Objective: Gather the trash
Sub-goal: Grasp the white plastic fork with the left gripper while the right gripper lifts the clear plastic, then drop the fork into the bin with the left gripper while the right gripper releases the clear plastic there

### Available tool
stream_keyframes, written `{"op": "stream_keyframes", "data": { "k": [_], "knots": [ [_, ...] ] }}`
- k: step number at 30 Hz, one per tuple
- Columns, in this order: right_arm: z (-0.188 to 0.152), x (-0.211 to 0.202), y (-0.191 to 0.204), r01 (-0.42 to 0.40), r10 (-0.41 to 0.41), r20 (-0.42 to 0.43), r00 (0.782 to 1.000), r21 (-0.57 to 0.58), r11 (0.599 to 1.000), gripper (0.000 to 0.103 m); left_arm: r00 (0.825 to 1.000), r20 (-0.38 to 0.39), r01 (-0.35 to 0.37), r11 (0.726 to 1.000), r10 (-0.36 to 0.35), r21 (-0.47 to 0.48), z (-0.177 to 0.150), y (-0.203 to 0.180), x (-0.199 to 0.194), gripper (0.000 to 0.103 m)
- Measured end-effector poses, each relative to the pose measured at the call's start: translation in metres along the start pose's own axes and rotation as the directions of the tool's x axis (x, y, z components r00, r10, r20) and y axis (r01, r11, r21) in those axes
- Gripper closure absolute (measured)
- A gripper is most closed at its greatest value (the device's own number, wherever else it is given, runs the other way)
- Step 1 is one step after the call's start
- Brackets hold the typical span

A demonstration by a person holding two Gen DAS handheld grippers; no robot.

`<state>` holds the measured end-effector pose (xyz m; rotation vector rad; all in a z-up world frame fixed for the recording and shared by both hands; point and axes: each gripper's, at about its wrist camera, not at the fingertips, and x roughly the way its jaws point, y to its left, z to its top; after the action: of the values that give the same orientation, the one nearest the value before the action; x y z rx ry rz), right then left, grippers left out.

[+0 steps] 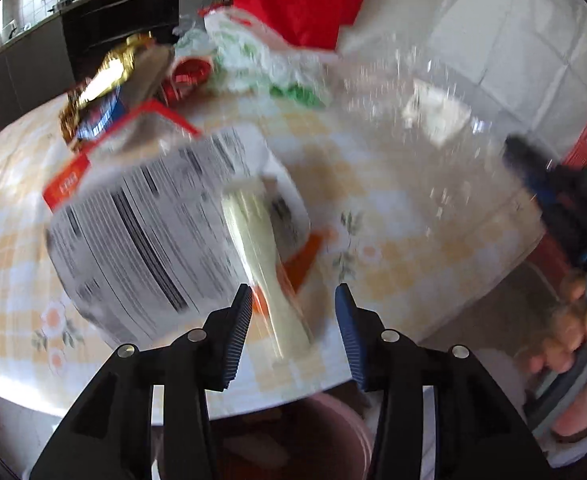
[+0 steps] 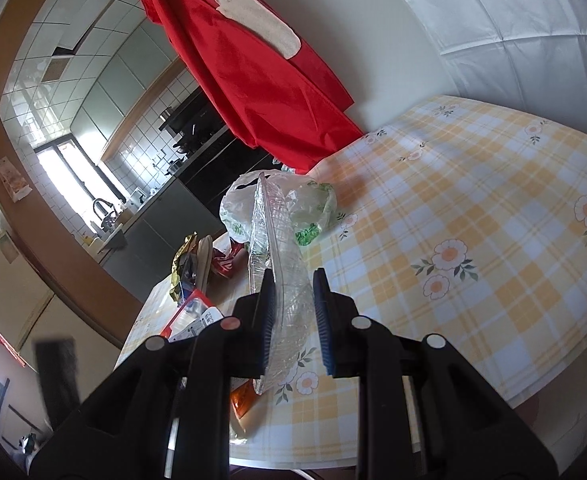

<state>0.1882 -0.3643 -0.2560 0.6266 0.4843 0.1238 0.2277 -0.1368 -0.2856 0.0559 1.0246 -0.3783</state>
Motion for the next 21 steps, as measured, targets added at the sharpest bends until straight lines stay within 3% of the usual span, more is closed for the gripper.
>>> {"op": "stream_keyframes", "data": {
  "k": [4, 5, 6, 7, 14, 21],
  "knots": [
    [-0.007, -0.004, 0.0, 0.007, -0.007, -0.004, 1.0, -0.012, 1.0, 0.08, 0.998, -0.028, -0.054, 0.998, 0.053, -0.042, -0.011, -0.002, 0.02, 0.064],
    [-0.009, -0.005, -0.001, 0.01, -0.01, -0.007, 1.0, -0.015, 1.0, 0.08, 0.997, -0.028, -0.067, 0.996, 0.065, -0.051, -0.011, -0.001, 0.023, 0.07],
    [-0.01, -0.006, -0.002, 0.011, -0.011, -0.009, 1.0, -0.016, 1.0, 0.08, 0.998, -0.03, -0.065, 0.995, 0.063, -0.073, -0.011, 0.002, 0.024, 0.084],
    [-0.012, -0.008, -0.002, 0.013, -0.013, -0.01, 1.0, -0.016, 1.0, 0.08, 0.998, -0.026, -0.06, 0.994, 0.058, -0.09, -0.01, 0.005, 0.023, 0.087],
    [-0.017, -0.026, -0.003, 0.011, -0.011, 0.013, 1.0, -0.001, 1.0, 0.08, 0.996, 0.088, 0.016, 0.997, -0.01, -0.076, -0.002, 0.005, -0.023, 0.088],
    [-0.018, -0.055, 0.025, -0.022, 0.025, 0.034, 0.999, -0.065, 0.998, 0.08, 0.966, 0.256, 0.056, 0.993, -0.028, -0.101, -0.011, 0.018, -0.095, 0.088]
  ]
}}
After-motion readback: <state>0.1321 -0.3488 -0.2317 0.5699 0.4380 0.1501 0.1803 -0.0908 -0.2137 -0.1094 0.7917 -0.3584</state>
